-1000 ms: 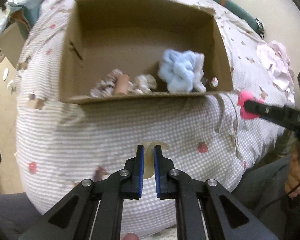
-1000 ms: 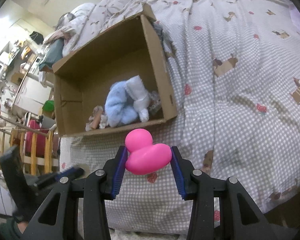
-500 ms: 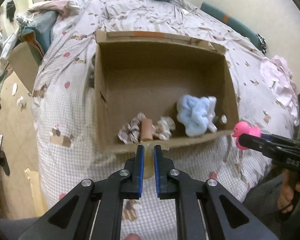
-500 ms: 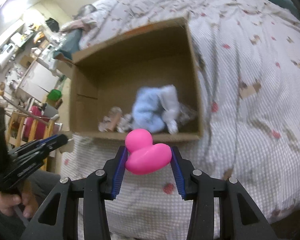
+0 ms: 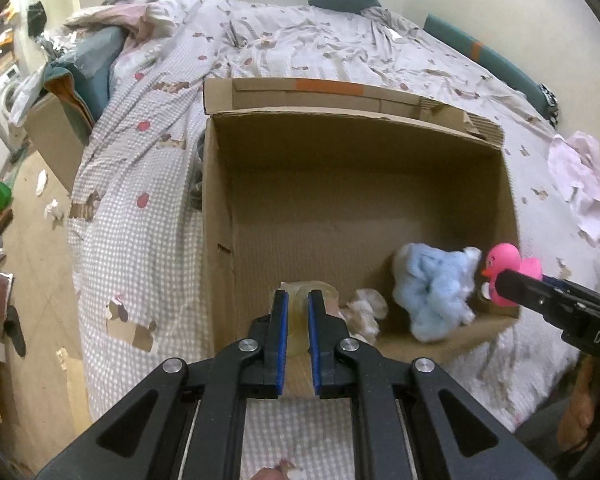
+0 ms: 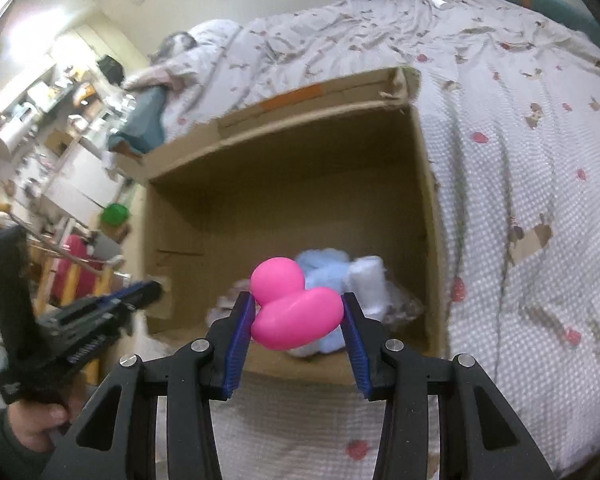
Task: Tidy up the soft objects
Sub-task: 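Lift the pink sponge and carry it into the box with the right gripper, then open the right gripper to release the pink sponge into the box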
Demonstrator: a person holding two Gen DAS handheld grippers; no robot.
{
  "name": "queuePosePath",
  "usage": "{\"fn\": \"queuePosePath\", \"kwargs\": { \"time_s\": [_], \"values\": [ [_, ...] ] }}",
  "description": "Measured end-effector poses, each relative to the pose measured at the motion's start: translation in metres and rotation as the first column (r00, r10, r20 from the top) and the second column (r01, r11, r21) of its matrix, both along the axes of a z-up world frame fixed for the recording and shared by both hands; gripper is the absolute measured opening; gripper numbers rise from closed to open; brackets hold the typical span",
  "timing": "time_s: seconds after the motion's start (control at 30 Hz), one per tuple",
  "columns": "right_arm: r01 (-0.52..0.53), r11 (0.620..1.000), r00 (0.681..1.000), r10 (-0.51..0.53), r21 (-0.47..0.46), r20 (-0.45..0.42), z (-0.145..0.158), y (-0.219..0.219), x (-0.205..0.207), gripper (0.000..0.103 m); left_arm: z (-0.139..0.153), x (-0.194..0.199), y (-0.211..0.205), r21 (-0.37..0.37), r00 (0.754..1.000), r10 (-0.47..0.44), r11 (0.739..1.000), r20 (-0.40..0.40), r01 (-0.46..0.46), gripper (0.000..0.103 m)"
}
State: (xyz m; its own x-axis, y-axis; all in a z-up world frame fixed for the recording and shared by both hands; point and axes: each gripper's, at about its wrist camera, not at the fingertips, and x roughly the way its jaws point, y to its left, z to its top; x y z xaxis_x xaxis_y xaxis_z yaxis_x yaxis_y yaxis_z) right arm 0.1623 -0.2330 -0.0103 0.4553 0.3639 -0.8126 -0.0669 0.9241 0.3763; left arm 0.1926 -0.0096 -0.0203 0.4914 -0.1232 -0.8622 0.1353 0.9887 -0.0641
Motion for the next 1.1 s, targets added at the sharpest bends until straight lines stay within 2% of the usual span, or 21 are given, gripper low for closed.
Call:
{"fn": "queuePosePath", "kwargs": {
  "time_s": [0.13,0.23,0.33,0.47,0.83,1.0,1.03,1.1],
  "values": [
    [0.026,1.000,0.999,-0.025,0.011,-0.043,-0.018,-0.003,0.005,0.046,-0.012,0.003,0.000,0.005,1.000,-0.006,1.000,0.019,0.006,0.009],
    [0.003,1.000,1.000,-0.003,-0.002,-0.029,-0.020,0.004,0.007,0.046,-0.008,0.003,0.000,0.002,0.999,-0.018,1.000,0.046,0.018,0.010],
    [-0.019,0.999,0.999,0.020,0.041,-0.025,-0.021,0.011,0.011,0.046,-0.011,0.006,0.005,-0.015,0.999,0.017,1.000,0.031,-0.016,0.010],
    [-0.039,0.998,0.998,0.041,0.054,-0.038,-0.027,0.022,0.016,0.046,-0.017,0.009,0.007,-0.009,0.999,0.031,0.999,0.012,-0.031,0.010],
    [-0.060,0.996,0.995,0.066,0.070,-0.079,-0.041,0.034,0.019,0.046,-0.025,0.007,-0.004,-0.014,1.000,-0.008,1.000,-0.016,0.008,0.010],
    [-0.061,0.995,0.995,0.067,0.081,-0.080,-0.042,0.036,0.020,0.047,-0.025,0.005,-0.006,-0.010,1.000,-0.014,1.000,-0.015,0.014,0.015],
    [-0.060,0.995,0.995,0.067,0.084,-0.080,-0.042,0.036,0.020,0.048,-0.026,0.005,-0.006,-0.012,1.000,-0.013,1.000,-0.017,0.013,0.016],
    [-0.054,0.993,0.995,0.062,0.101,-0.077,-0.041,0.035,0.019,0.059,-0.026,0.005,-0.006,-0.012,1.000,-0.013,1.000,-0.016,0.013,0.016]
  ]
}}
